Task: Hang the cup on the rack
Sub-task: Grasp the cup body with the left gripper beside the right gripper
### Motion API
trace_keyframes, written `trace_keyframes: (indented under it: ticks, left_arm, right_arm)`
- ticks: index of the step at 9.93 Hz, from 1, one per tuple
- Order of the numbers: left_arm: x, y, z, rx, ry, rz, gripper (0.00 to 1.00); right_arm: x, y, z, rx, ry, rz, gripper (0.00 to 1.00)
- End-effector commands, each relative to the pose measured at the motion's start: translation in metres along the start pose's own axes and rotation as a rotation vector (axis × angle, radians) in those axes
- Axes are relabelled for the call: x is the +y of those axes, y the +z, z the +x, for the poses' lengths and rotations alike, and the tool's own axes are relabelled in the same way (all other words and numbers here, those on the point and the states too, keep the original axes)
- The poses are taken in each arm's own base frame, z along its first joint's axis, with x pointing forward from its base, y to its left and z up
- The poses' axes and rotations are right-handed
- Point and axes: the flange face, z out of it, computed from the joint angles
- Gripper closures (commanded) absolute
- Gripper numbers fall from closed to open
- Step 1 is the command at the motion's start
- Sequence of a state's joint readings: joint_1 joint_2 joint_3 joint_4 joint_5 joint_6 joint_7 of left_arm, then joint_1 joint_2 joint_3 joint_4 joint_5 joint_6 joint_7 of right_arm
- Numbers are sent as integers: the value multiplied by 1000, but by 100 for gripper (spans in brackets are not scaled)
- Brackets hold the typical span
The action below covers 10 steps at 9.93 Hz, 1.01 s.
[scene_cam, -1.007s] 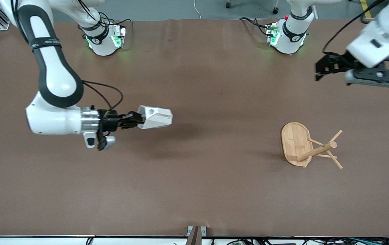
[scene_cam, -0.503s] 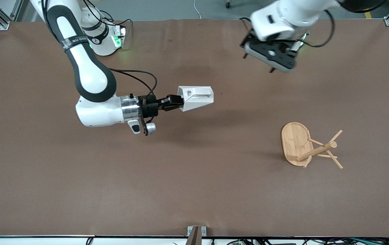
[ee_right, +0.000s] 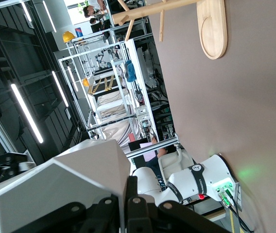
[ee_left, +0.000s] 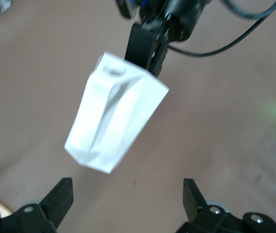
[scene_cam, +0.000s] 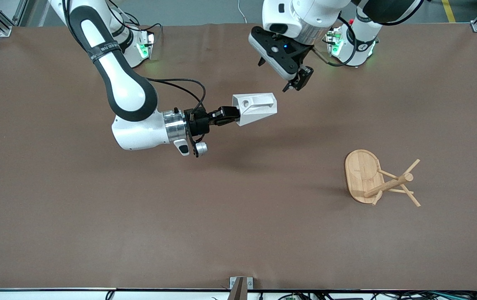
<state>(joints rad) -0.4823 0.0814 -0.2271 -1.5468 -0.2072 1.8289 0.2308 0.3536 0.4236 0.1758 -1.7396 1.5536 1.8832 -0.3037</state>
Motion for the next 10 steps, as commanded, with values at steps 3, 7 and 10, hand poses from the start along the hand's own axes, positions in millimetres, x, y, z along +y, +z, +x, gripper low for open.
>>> trace_keyframes:
  ticks: [3, 7, 10]
  left_arm:
    - [-36, 45, 14, 31, 220, -62, 0]
    - [-54, 79, 17, 11, 307, -92, 0]
    - [-58, 98, 15, -13, 302, -136, 0]
  right_arm:
    - [6, 4, -8, -8, 38, 26, 100]
    - [6, 9, -13, -17, 39, 25, 99]
    - [3, 11, -15, -20, 39, 26, 99]
